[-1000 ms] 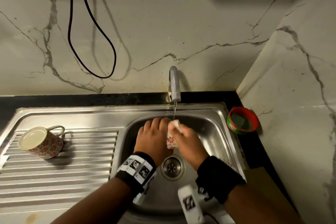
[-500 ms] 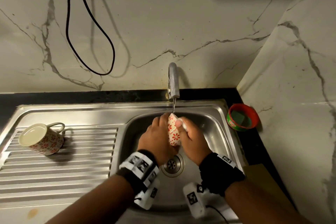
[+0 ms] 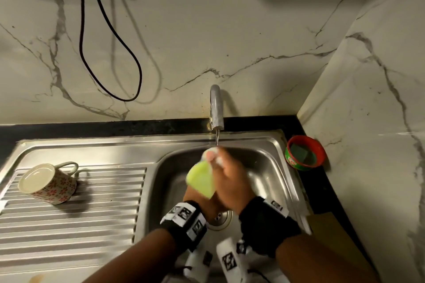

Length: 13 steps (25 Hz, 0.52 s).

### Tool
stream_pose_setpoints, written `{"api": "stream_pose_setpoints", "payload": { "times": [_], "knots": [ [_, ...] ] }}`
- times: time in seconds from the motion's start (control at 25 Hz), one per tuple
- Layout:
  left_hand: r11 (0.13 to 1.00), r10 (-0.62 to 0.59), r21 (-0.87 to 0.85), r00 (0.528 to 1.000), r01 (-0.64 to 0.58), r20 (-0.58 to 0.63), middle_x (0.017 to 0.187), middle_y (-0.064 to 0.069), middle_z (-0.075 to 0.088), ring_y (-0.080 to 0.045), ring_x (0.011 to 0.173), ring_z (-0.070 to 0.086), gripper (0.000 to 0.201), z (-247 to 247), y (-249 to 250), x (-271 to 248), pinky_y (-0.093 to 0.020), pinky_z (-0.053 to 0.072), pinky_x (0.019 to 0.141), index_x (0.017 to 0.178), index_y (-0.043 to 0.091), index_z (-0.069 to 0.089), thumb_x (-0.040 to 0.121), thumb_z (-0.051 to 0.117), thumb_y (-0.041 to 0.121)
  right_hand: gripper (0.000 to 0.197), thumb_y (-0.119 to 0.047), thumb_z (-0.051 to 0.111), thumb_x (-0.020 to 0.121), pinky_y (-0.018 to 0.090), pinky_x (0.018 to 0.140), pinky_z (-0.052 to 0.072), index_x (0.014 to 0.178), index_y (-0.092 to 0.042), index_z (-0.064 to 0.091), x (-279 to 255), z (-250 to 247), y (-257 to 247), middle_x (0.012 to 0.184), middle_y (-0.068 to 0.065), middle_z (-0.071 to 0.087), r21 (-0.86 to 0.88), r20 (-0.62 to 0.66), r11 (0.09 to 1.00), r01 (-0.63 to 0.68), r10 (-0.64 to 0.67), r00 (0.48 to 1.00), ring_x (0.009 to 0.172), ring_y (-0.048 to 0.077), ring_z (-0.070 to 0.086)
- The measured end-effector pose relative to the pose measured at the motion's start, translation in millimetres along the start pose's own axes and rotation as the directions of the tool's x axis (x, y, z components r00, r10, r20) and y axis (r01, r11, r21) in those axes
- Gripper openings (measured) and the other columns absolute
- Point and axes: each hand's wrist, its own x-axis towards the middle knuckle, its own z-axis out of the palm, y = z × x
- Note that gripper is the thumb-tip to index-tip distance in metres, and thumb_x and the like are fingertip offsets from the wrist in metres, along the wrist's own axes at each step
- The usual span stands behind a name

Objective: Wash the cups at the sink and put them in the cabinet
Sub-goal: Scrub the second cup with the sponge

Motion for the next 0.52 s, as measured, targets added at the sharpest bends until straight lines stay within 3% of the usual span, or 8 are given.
{"api": "stream_pose_setpoints", "payload": {
  "times": [0.08,0.12,0.2,0.28,0.32,0.4,0.44,0.52],
  "knots": [
    [0.998,0.023,-0.057,0.994,-0.029,-0.105,0.137,-0.038,0.048,-0.053,0.131,0.044,0.049,-2.8,-1.6,9.6,0.011,0.026,0.082,0.134,-0.019,0.042,0.097,0.043,0.013,0.025,-0.026,0.045,0.098,0.023,0.084,0.048,0.102,-0.011,0.065,-12.4,8.6,-4.7,0.093,0.0,0.069,-0.094,-0.014,0.967,0.237,-0.239,0.971,0.089,0.012,0.063],
    [0.985,0.022,-0.166,0.994,-0.039,-0.107,0.132,-0.027,0.056,-0.046,0.131,0.049,0.059,-0.4,-7.3,15.1,0.01,0.028,0.079,0.134,-0.011,0.047,0.091,0.047,0.03,0.022,-0.021,0.045,0.097,0.021,0.083,0.049,0.101,-0.012,0.065,-11.9,4.3,-6.0,0.091,-0.002,0.068,-0.056,-0.101,0.971,0.233,-0.238,0.966,0.088,0.009,0.063],
    [0.963,-0.02,-0.271,0.994,-0.009,-0.106,0.109,0.016,0.062,-0.016,0.107,0.065,0.072,-2.6,-13.3,16.4,-0.003,0.039,0.078,0.128,0.026,0.049,0.067,0.066,0.06,0.02,-0.02,0.044,0.095,0.012,0.077,0.048,0.099,-0.018,0.064,1.8,-11.5,-6.5,0.088,-0.014,0.065,0.148,-0.333,0.988,0.033,0.018,0.943,0.085,-0.008,0.062],
    [0.959,-0.084,-0.279,0.991,0.053,-0.103,0.091,0.027,0.056,0.006,0.08,0.056,0.078,-10.5,-13.5,15.2,-0.007,0.04,0.065,0.122,0.043,0.035,0.059,0.081,0.052,0.027,-0.031,0.043,0.097,0.018,0.073,0.051,0.101,-0.016,0.064,15.5,-32.5,3.6,0.088,-0.014,0.064,0.093,-0.42,0.993,-0.067,0.1,0.902,0.083,-0.01,0.06],
    [0.957,-0.092,-0.284,0.988,0.054,-0.124,0.09,0.026,0.056,0.009,0.077,0.054,0.081,-12.8,-13.9,13.0,-0.003,0.037,0.061,0.123,0.045,0.033,0.059,0.084,0.046,0.031,-0.035,0.044,0.098,0.024,0.074,0.052,0.103,-0.013,0.066,19.0,-43.1,15.3,0.091,-0.011,0.065,-0.035,-0.368,0.999,-0.027,0.012,0.93,0.085,-0.006,0.061],
    [0.954,-0.078,-0.298,0.984,0.027,-0.163,0.094,0.023,0.058,0.01,0.08,0.056,0.085,-17.2,-17.2,11.1,-0.003,0.041,0.057,0.125,0.045,0.033,0.059,0.086,0.04,0.028,-0.031,0.054,0.097,0.025,0.086,0.05,0.11,-0.013,0.07,20.2,-55.0,35.7,0.103,-0.002,0.068,-0.288,-0.012,0.939,0.187,-0.199,0.98,0.097,0.007,0.062],
    [0.962,-0.059,-0.274,0.986,0.013,-0.158,0.097,0.022,0.059,0.008,0.084,0.058,0.086,-17.2,-20.0,10.6,-0.002,0.043,0.059,0.126,0.043,0.035,0.058,0.087,0.038,0.024,-0.025,0.061,0.094,0.022,0.093,0.047,0.113,-0.013,0.072,21.7,-58.9,43.2,0.109,0.001,0.069,-0.332,0.223,0.886,0.325,-0.261,0.939,0.102,0.011,0.062],
    [0.984,0.03,-0.171,0.993,-0.05,-0.117,0.102,0.021,0.061,0.0,0.093,0.064,0.086,-21.1,-19.7,9.5,-0.005,0.045,0.07,0.128,0.039,0.04,0.056,0.088,0.039,0.027,-0.014,0.069,0.089,0.024,0.099,0.047,0.115,-0.013,0.074,30.1,-65.6,45.2,0.115,0.004,0.072,-0.294,0.6,0.846,0.446,-0.2,0.774,0.109,0.014,0.063]
  ]
}}
